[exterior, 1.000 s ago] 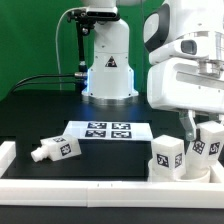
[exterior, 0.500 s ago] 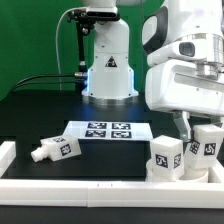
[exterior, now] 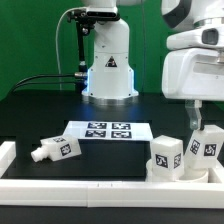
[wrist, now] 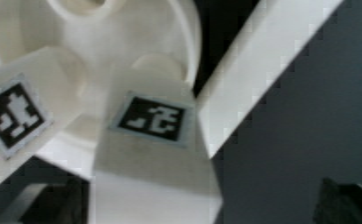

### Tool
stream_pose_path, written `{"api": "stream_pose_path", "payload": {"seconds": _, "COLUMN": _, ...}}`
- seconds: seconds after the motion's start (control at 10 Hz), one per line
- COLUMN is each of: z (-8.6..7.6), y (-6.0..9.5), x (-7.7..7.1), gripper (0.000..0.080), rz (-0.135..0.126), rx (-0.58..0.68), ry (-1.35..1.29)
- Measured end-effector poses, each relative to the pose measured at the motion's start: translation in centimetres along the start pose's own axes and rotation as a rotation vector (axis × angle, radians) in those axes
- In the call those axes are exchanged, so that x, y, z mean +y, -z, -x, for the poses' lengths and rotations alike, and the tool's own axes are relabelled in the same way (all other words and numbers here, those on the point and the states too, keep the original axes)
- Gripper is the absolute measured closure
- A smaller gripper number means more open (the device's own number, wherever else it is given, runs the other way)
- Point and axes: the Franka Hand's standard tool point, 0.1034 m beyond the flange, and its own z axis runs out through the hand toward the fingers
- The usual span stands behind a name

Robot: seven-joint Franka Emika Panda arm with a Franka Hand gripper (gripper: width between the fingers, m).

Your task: Assemble stool

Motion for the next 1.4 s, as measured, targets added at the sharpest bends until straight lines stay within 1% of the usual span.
{"api": "stream_pose_path", "payload": {"seconds": 0.2, "z": 0.1, "y": 0.1, "x": -0.2, "gripper": 0.0151, "rz": -0.012, "rx": -0.125, "ry": -0.009}}
{"api": "stream_pose_path", "payload": {"seconds": 0.3, "z": -0.3, "y": 0.1, "x": 0.0, "gripper": 0.0151, "rz": -0.009, "rx": -0.108, "ry": -0.009}}
{"api": "stream_pose_path", "payload": {"seconds": 0.4, "z": -0.2, "y": 0.1, "x": 0.2, "gripper": 0.0151, "rz": -0.006, "rx": -0.115, "ry": 0.044}}
{"api": "stream_pose_path", "payload": {"seconds": 0.6, "z": -0.1, "y": 0.3, "x": 0.9, "gripper": 0.0151, "rz": 0.0, "rx": -0.119, "ry": 0.216}}
{"api": "stream_pose_path", "payload": {"seconds": 0.7, "z": -0.2, "y": 0.5, "x": 1.5, "gripper": 0.0151, "rz": 0.005, "rx": -0.12, "ry": 0.337}}
{"api": "stream_pose_path", "payload": {"seconds": 0.8, "z": -0.4, "y": 0.7, "x": 1.9, "gripper": 0.0151, "rz": 0.022, "rx": -0.125, "ry": 0.504}}
{"api": "stream_pose_path", "payload": {"seconds": 0.9, "z": -0.6, "y": 0.9, "x": 2.1, "gripper": 0.0151, "rz": 0.041, "rx": -0.131, "ry": 0.632}}
{"api": "stream_pose_path", "payload": {"seconds": 1.2, "z": -0.4, "y": 0.7, "x": 2.5, "gripper": 0.0151, "rz": 0.04, "rx": -0.142, "ry": 0.772}}
{"api": "stream_pose_path", "payload": {"seconds": 1.3, "z": -0.4, "y": 0.7, "x": 2.6, "gripper": 0.0151, "rz": 0.045, "rx": -0.15, "ry": 0.827}}
{"api": "stream_pose_path", "payload": {"seconds": 1.4, "z": -0.6, "y": 0.3, "x": 2.7, "gripper": 0.0151, "rz": 0.063, "rx": -0.171, "ry": 0.939}}
